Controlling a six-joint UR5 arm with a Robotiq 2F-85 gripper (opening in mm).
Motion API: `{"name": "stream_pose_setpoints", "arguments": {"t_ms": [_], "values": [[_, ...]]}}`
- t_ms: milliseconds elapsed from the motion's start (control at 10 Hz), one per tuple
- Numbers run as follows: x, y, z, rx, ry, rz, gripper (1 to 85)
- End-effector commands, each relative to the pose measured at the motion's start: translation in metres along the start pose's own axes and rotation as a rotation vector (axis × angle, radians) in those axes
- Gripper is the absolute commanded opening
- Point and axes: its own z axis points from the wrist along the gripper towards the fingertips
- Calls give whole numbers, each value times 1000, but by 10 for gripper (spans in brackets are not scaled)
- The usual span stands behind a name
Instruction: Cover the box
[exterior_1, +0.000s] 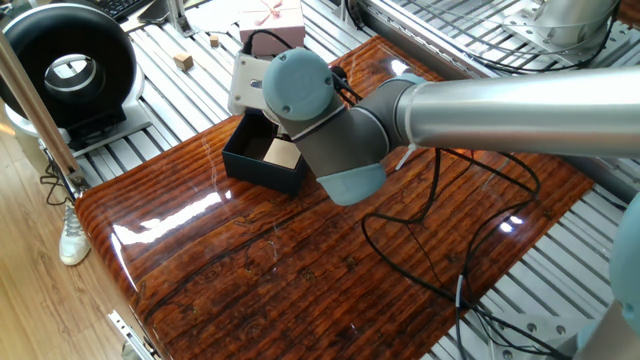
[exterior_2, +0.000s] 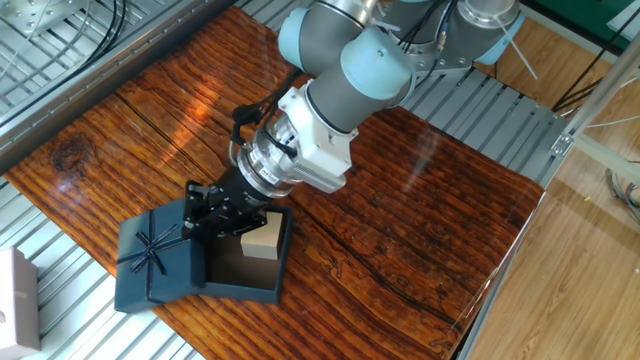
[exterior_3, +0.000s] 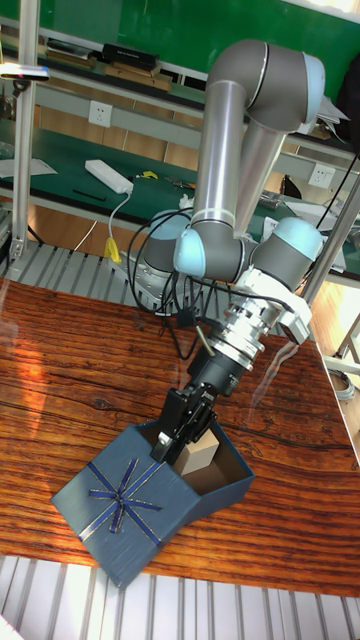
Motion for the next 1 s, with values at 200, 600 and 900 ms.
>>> {"name": "stream_pose_setpoints", "arguments": {"t_ms": [200, 600, 900], "values": [[0, 3, 6, -18, -18, 36, 347], [0, 8, 8, -41, -31, 42, 430], [7, 2, 4, -30, -11, 32, 340]]}}
